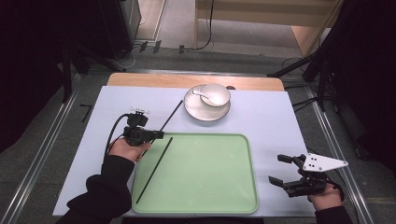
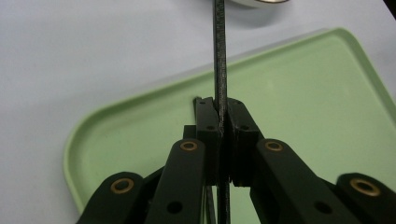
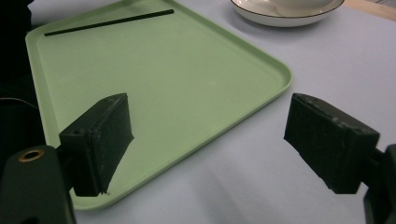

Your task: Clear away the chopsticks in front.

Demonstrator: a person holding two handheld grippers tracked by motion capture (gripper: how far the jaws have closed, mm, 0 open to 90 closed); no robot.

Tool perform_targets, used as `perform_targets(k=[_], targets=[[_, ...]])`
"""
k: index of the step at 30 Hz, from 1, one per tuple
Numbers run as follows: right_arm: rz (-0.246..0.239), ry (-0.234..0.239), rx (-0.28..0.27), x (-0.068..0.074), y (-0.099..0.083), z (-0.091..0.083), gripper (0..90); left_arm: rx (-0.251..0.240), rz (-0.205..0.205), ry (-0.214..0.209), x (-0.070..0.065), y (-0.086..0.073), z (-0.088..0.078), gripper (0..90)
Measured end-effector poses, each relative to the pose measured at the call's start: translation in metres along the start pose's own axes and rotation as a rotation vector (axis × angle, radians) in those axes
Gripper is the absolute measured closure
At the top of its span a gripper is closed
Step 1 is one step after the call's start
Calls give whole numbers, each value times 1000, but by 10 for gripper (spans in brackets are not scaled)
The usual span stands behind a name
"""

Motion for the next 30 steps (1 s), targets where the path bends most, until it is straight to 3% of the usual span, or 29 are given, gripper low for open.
perform_targets(k=[4, 8, 17, 22, 25, 30], targets=[[0, -2, -3, 0, 0, -1, 155, 8, -13, -23, -4, -12, -7, 861], [1, -3, -7, 0, 0, -2, 155, 9, -10, -12, -9, -23, -11, 861], [-4, 0, -4, 0, 1, -1, 156, 37, -38, -33, -18, -48, -13, 860], [-6, 2, -5, 0, 1, -1, 156, 50, -36, -12, -23, -60, -11, 860], [-5, 5, -3, 1, 2, 0, 156, 62, -55, -50, -26, -66, -9, 860], [-8, 6, -1, 1, 2, 0, 156, 100, -42, -30, -30, -75, -1, 860]])
Point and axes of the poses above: each handheld gripper's, and its own axes: z roughly forward along the jaws, y roughly out of its top, x roughly to its left, the point moved 2 cm from there along z, roughly forward along the jaws, and after that the axes turned 1 degree about -z, right-handed, at the moved point
